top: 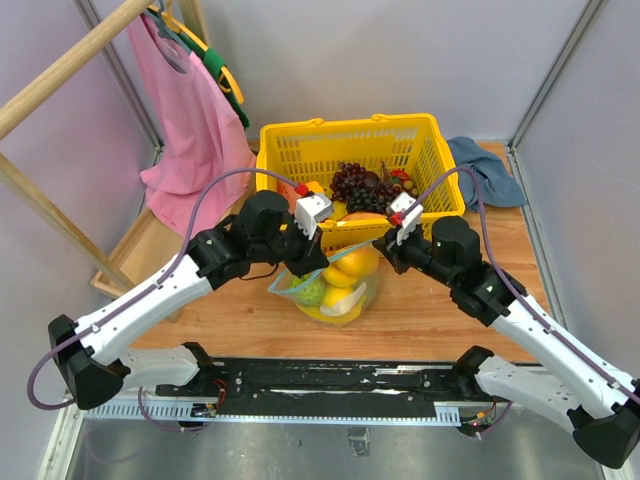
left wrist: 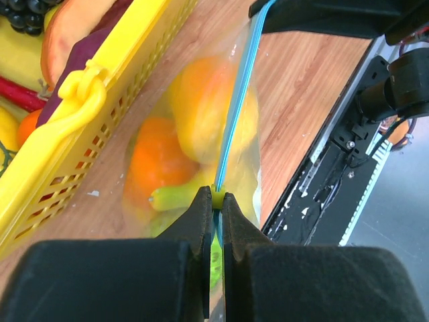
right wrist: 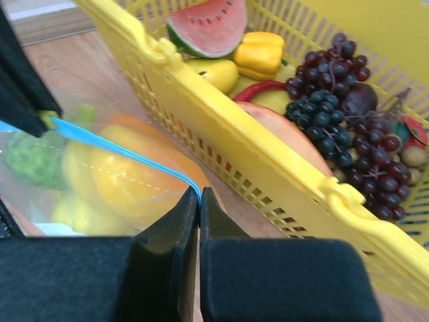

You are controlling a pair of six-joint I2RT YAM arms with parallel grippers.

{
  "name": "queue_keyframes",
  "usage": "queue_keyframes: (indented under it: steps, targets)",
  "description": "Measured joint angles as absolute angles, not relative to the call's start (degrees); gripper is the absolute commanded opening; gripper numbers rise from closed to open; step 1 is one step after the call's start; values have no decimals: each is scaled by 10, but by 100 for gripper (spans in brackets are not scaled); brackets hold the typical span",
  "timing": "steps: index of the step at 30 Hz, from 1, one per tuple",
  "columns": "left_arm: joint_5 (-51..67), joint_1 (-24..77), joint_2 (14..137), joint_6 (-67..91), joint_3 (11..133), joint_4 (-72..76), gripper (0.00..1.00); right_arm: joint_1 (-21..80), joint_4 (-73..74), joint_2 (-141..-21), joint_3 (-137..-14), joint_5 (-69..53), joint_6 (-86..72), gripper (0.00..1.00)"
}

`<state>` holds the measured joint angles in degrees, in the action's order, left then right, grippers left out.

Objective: Place the food in the zip-top bag and seal the zipper
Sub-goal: Zip the zipper food storage bag at the center of the board.

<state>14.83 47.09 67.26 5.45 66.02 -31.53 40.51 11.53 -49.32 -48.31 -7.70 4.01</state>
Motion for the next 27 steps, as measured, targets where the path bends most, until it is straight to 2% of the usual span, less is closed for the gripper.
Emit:
queue_keyframes:
  steps: [12,20,23,25,27]
  targets:
    - [109,471,646,67,660,-371,0,405,150,-485,-486,44,34,0]
    - [71,470,615,74,660,-454,0,401,179,-477,-499,187,41,0]
    - [65,470,609,77,660,-465,0,401,183,-475,-502,187,47,1]
    - [63,470,606,78,660,-466,0,401,185,-475,-506,148,59,9]
    - [63,470,606,77,660,-465,0,401,190,-477,-518,90,78,25]
